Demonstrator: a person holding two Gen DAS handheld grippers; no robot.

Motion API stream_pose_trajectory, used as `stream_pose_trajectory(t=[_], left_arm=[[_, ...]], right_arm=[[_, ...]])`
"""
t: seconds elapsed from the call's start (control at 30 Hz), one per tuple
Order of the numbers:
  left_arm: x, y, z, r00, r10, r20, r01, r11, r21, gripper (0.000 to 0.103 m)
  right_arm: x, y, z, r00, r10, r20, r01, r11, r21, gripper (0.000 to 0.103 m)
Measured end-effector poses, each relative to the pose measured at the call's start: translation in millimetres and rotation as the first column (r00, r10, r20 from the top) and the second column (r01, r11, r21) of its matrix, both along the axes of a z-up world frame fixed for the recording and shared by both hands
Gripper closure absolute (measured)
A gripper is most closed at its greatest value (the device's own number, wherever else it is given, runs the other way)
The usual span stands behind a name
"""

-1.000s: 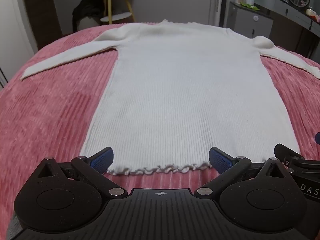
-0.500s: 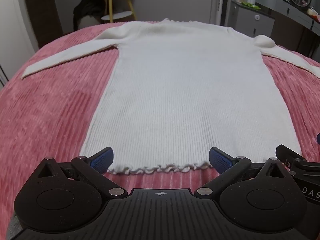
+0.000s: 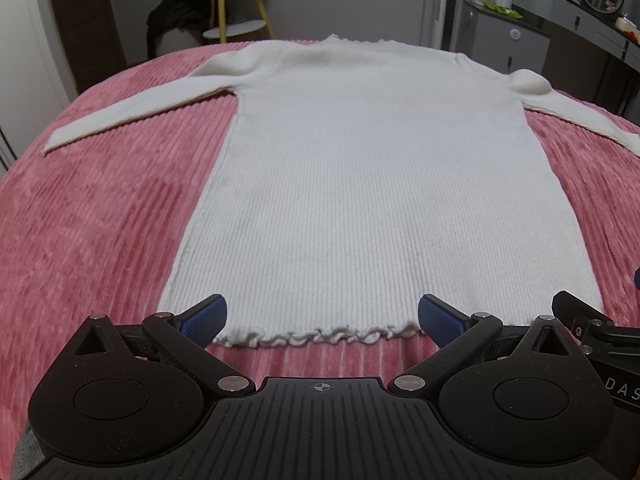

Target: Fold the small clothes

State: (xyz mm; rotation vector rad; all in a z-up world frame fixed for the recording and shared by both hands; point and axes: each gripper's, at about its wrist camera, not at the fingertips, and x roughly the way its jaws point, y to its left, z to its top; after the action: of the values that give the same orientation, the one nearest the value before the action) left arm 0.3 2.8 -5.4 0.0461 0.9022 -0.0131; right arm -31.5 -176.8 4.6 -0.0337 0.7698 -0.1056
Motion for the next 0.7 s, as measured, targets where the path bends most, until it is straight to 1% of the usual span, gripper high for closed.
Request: stream_pose_trajectory(t=[0.7], left_arm=[[1.7, 0.5, -1.1, 1.000, 0.005, -0.013, -0.005, 1.000, -0.002, 0.000]], right_arm=[[-0.6, 0.8, -0.2, 1.000, 0.000, -0.001, 0.000, 1.000, -0.001, 0.004]])
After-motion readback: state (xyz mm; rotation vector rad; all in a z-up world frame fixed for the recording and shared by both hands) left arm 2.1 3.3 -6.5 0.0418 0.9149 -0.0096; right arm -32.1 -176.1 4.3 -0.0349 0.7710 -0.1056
